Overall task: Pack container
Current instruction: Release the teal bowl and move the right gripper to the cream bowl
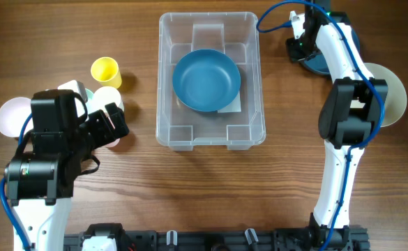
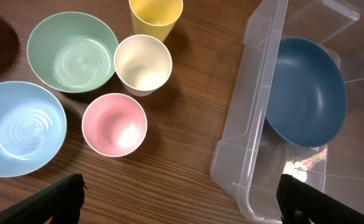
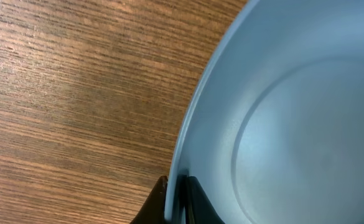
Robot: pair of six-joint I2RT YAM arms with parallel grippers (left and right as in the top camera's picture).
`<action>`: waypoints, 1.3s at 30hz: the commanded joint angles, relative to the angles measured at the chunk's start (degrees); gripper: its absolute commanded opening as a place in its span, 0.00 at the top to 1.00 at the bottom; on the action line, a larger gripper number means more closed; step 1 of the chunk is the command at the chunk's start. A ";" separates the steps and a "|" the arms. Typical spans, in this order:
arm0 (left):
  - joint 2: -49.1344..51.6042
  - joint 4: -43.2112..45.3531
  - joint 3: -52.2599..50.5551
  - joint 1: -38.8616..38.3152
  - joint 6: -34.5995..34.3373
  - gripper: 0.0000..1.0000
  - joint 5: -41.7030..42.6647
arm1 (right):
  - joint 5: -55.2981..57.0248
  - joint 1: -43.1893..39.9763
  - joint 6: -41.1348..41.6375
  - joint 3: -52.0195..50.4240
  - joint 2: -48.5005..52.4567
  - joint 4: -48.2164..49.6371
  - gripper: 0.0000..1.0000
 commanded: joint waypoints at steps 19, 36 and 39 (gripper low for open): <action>0.04 -0.02 1.09 0.42 -0.57 0.00 -0.28 | -7.13 4.15 5.53 0.11 -30.60 -1.57 0.96; 0.04 -0.04 1.09 0.42 -0.55 0.00 -0.31 | -9.90 35.10 12.83 -0.17 -21.73 -8.11 0.96; 0.04 -0.04 1.09 0.42 -0.55 0.00 -0.31 | -9.90 35.21 12.41 -0.17 -18.58 -7.85 0.96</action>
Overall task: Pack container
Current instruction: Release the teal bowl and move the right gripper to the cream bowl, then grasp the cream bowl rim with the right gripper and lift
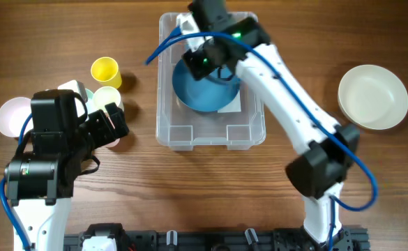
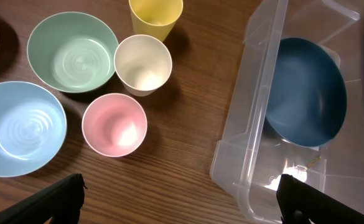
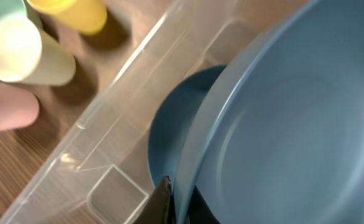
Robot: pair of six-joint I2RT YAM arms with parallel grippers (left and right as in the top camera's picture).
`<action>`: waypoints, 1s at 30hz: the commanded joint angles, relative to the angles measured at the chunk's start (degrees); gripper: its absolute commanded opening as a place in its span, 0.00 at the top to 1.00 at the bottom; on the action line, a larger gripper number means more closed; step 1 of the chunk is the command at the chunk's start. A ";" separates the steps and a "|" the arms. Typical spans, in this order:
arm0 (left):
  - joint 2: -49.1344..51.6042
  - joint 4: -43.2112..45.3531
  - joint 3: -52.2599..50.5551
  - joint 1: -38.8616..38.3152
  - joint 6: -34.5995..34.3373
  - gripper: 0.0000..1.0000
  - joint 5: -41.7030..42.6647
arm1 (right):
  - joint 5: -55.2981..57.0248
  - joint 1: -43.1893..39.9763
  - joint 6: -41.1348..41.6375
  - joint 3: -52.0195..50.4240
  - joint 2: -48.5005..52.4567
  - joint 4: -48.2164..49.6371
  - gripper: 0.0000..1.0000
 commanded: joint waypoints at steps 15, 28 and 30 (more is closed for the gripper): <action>0.04 -0.31 1.09 0.42 -0.55 0.00 -0.31 | 11.56 -17.99 21.35 0.39 -16.02 -0.22 0.51; 0.07 -0.46 1.09 0.42 -0.57 0.00 -0.31 | -4.22 -68.30 38.29 -19.74 -14.93 -9.86 0.01; 0.07 -0.46 1.11 0.42 -0.57 0.00 -0.28 | -4.24 -70.05 38.10 -27.28 -14.93 -5.68 0.01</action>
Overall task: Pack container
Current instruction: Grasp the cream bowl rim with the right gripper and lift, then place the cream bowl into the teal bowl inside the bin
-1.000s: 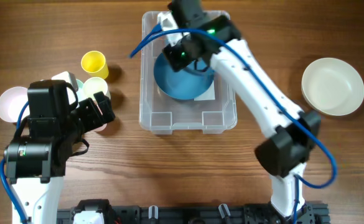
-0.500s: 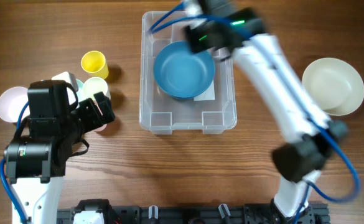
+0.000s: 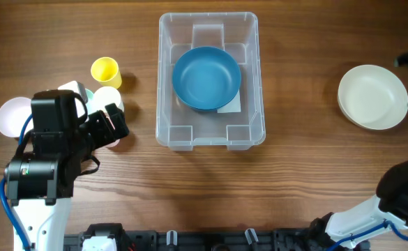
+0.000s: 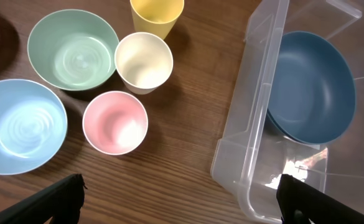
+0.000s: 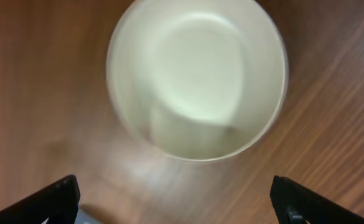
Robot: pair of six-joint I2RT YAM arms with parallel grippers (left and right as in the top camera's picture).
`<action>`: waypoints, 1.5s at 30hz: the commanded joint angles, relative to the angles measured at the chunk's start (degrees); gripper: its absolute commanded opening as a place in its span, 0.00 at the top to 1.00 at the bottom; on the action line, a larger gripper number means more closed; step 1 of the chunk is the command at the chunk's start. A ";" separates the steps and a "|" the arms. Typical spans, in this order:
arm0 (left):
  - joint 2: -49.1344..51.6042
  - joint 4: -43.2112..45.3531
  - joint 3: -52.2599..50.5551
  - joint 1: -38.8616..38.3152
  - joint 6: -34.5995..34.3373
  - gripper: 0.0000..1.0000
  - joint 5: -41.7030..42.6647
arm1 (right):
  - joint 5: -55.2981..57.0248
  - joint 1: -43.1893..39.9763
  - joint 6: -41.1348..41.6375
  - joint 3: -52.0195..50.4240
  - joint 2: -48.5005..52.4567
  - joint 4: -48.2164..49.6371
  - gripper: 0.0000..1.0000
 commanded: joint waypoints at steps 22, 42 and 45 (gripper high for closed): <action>0.04 -0.24 1.11 0.42 -0.57 0.00 -0.07 | 0.76 -2.19 1.90 -34.23 0.85 27.26 0.82; 0.04 -0.22 1.09 0.42 -0.55 0.00 -0.09 | 0.79 21.77 -8.44 -11.76 -18.03 20.81 0.95; 0.04 -0.20 1.09 0.42 -0.55 0.00 -0.09 | 0.57 31.30 -10.43 -6.54 -19.10 20.65 0.96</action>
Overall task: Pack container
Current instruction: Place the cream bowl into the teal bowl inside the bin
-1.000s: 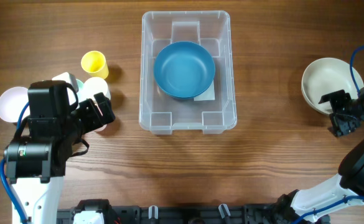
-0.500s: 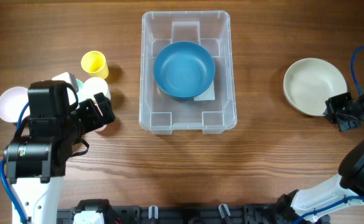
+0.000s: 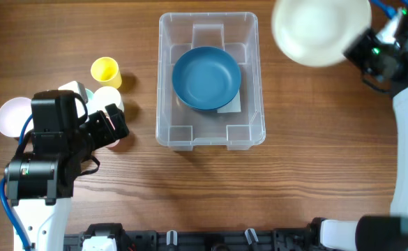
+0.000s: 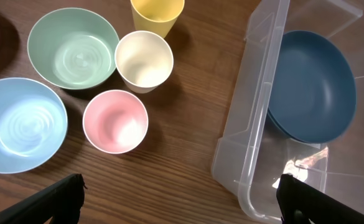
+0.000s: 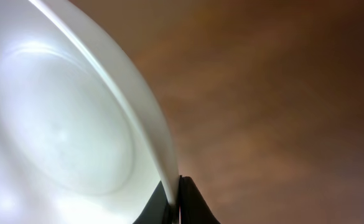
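The clear plastic container (image 3: 249, 84) stands at the table's middle with two stacked dark blue bowls (image 3: 206, 79) inside. My right gripper (image 3: 359, 47) is shut on the rim of a white bowl (image 3: 320, 31), held in the air just right of the container's back corner. In the right wrist view the white bowl (image 5: 63, 130) fills the left side, its rim pinched between the fingers (image 5: 191, 199). My left gripper (image 4: 180, 190) is open above bare wood, between the cups and the container (image 4: 256, 124).
Left of the container stand a yellow cup (image 4: 157, 14), a cream cup (image 4: 144, 61), a pink cup (image 4: 115, 121), a green bowl (image 4: 74, 48) and a light blue bowl (image 4: 21, 123). A pale pink bowl (image 3: 12, 115) lies at the far left, partly under the left arm.
My right gripper was open above the white bowl lying on the table at the right. Now it is shut on the bowl's rim and holds it lifted nearer the container. The left arm has not moved.
My right gripper was shut on a dark blue bowl's rim at the back right. Then it held that bowl over the container's first blue bowl. Then both blue bowls lay stacked inside and the gripper was open over the white bowl, which it now holds aloft.
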Robot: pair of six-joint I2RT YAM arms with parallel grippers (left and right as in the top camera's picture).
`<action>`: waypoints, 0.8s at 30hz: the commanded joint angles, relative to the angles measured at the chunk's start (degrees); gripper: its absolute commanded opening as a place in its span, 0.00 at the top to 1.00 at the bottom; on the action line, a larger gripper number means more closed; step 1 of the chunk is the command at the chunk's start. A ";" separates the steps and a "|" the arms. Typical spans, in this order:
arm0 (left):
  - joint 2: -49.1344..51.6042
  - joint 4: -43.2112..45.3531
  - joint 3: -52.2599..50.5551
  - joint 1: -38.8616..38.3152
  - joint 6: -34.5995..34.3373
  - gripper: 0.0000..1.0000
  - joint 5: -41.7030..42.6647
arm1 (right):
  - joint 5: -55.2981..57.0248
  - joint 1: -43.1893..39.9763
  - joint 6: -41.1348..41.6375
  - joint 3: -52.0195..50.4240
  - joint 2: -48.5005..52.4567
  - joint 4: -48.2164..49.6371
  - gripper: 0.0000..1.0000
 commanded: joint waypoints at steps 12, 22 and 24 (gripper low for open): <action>0.04 -0.04 1.09 0.42 -0.55 0.00 -0.11 | 2.40 30.99 -2.71 4.44 15.93 1.03 0.96; 0.04 -0.04 1.09 0.42 -0.55 0.00 -0.11 | 2.34 30.91 -2.73 4.44 20.00 1.68 0.57; 0.04 -0.04 1.09 0.42 -0.55 0.00 -0.11 | 2.62 30.71 -2.78 4.50 19.58 1.79 0.56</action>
